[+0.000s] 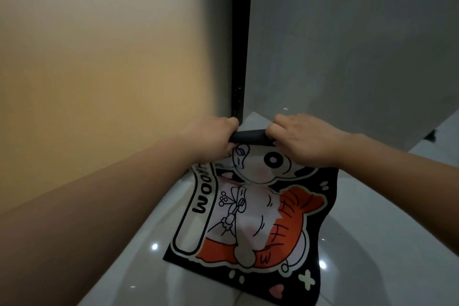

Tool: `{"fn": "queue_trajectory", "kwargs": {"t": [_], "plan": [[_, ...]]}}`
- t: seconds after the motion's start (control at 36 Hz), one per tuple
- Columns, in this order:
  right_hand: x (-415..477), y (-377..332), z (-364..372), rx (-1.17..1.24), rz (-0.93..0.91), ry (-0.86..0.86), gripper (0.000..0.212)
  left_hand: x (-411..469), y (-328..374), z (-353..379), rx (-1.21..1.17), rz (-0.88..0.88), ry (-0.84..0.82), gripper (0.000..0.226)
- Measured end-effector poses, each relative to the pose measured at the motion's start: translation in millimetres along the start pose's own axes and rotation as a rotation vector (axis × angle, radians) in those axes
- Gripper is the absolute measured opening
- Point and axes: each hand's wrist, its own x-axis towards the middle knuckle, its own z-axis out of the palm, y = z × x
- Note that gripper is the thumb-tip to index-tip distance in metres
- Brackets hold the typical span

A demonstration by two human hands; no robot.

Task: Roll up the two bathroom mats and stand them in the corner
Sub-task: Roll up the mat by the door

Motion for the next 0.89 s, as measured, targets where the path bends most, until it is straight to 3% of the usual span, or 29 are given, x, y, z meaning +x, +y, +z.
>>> {"fn": "queue_trajectory", "kwargs": {"t": [0.08, 0.19, 0.28, 0.39, 0.5, 0.58, 0.64, 0.78, 0.89], "plan": [[4, -1, -2, 0.043, 0.033, -0.004, 0.022, 1, 1, 7, -0.019, -0.039, -0.013, 0.015], [7, -2, -8, 0.148, 0.187, -0.117, 0.046, 1, 5, 12, -0.026, -0.034, 0.029, 0.017], [10, 1, -8, 0.118, 0.209, -0.181, 0.032, 0, 9, 13, -0.016, 0.019, 0.099, 0.026], [11, 1, -7, 0.180, 0.292, -0.228, 0.015, 2, 12, 13, 0.010, 0.062, 0.160, 0.020], [8, -8, 1, -0.104, 0.093, -0.176, 0.019, 4, 15, 12, -0.075, 0.002, 0.023, 0.027], [4, -13, 6, -0.169, -0.032, -0.064, 0.035, 4, 16, 16, -0.252, -0.030, -0.103, 0.034], [2, -16, 4, -0.170, -0.057, -0.035, 0.034, 2, 14, 20, -0.252, -0.018, -0.121, 0.034], [5, -17, 10, -0.109, -0.038, -0.068, 0.040, -1, 10, 24, -0.055, 0.048, -0.002, 0.017], [9, -14, 7, 0.041, 0.078, -0.064, 0.051, 0, 14, 29, 0.034, 0.055, 0.141, 0.026]]}}
